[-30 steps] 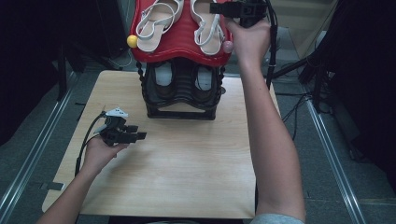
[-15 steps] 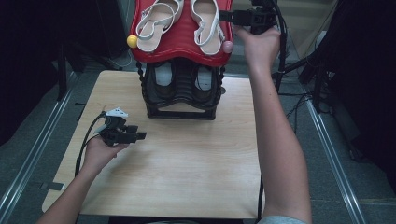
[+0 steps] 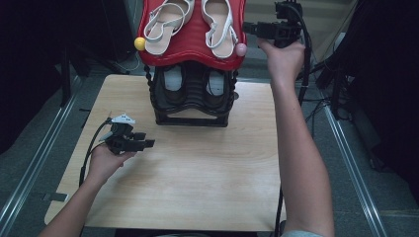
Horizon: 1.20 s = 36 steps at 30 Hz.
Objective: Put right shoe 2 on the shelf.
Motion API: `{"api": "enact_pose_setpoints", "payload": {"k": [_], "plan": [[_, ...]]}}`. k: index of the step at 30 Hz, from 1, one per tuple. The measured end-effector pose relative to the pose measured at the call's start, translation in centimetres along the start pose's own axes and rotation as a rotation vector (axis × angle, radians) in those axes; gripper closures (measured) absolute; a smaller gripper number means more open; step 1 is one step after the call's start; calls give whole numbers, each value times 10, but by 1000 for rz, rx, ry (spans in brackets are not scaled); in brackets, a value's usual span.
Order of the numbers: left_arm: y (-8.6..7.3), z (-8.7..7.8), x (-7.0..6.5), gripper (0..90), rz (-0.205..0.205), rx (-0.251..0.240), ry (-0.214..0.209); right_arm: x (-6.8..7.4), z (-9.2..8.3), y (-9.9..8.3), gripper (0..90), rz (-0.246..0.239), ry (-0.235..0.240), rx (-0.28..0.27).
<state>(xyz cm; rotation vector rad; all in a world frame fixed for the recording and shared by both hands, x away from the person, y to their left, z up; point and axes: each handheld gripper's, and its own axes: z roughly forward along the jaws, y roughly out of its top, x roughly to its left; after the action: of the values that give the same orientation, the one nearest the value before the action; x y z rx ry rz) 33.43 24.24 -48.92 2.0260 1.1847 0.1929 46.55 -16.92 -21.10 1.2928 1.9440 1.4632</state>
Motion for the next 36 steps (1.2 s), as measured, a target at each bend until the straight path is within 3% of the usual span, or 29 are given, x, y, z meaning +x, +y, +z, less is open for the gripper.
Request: {"api": "enact_pose_setpoints", "payload": {"k": [16, 28, 36], "plan": [[0, -1, 1, 459, -3, -7, 5, -32, -8, -28, 439, 29, -46, 31], [0, 0, 2, 459, -4, -10, 13, -57, -9, -58, 453, 74, -47, 49], [-1, 2, 2, 459, -5, -11, 14, -64, -5, -81, 460, 90, -42, 67]]}}
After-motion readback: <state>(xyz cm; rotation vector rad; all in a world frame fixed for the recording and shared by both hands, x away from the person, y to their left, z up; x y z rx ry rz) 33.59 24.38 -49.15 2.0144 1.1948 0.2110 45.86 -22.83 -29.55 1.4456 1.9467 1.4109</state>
